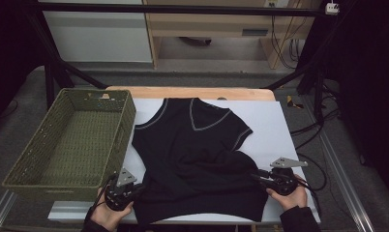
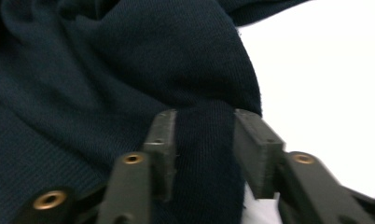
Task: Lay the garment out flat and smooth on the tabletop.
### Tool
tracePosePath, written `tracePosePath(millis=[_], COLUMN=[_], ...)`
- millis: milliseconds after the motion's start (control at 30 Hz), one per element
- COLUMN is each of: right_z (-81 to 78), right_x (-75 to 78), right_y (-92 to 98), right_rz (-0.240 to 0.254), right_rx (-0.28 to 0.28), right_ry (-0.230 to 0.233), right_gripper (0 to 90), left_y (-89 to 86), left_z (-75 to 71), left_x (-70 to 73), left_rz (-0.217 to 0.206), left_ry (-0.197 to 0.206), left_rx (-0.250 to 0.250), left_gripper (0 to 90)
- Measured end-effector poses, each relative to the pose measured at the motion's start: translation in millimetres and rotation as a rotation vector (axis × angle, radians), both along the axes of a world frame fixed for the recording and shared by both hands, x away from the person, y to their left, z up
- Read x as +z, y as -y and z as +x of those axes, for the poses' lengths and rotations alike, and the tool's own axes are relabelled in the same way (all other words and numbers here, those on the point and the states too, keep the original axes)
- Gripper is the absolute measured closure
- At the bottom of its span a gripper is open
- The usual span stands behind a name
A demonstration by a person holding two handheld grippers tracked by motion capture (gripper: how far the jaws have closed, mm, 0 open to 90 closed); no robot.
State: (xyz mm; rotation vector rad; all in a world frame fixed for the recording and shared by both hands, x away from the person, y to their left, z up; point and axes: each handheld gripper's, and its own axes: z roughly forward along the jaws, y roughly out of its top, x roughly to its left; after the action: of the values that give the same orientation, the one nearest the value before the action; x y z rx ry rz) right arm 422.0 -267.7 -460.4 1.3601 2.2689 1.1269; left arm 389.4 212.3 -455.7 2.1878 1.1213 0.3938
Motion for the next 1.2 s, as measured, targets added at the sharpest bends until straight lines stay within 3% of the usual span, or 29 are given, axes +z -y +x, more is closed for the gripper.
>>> tracePosePath(millis=[233, 367, 467, 600, 800, 1000, 1067, 1100, 1167, 1200], right_z=[6.8, 24.8, 45.8, 76.0, 110.9, 126.0, 128.9, 130.1, 128.9, 128.4], right_x=[9.3, 17.1, 19.7, 19.6, 11.9, -5.0, -12.1, -16.1, -19.5, -19.6], right_y=[-4.6, -10.9, -15.5, -23.6, -40.1, -57.0, -60.7, -62.1, -65.1, -66.0], right_rz=[0.05, 0.056, 0.06, 0.085, 0.053, 0.019, -0.017, -0.042, -0.064, -0.07], right_rx=[0.014, 0.001, -0.019, -0.059, -0.098, -0.105, -0.11, -0.115, -0.116, -0.12], right_ry=[0.061, 0.079, 0.084, 0.078, 0.044, 0.011, -0.001, -0.011, 0.031, 0.039], right_gripper=[52.0, 51.7, 48.0, 44.3, 41.1, 38.2, 38.4, 39.7, 46.5, 54.9], left_y=[7.0, 9.9, 10.1, 7.4, 7.3, 6.6, 6.8, 7.1, 7.5, 7.5], left_z=[7.3, 14.7, 18.2, 21.4, 20.4, 20.6, 20.5, 20.4, 20.3, 20.4], left_x=[-4.6, -7.0, -10.5, -15.3, -16.9, -17.5, -17.4, -17.2, -17.0, -16.8], left_rz=[-0.041, -0.058, -0.054, -0.069, -0.057, -0.055, -0.049, -0.045, -0.042, -0.04], left_ry=[0.018, 0.032, 0.027, -0.008, -0.005, -0.006, -0.004, -0.003, -0.003, -0.003], left_rx=[-0.008, -0.006, -0.009, -0.005, -0.017, -0.022, -0.026, -0.028, -0.028, -0.029], left_gripper=[62.2, 54.5, 53.6, 62.8, 77.2, 81.9, 83.6, 84.1, 84.7, 84.9])
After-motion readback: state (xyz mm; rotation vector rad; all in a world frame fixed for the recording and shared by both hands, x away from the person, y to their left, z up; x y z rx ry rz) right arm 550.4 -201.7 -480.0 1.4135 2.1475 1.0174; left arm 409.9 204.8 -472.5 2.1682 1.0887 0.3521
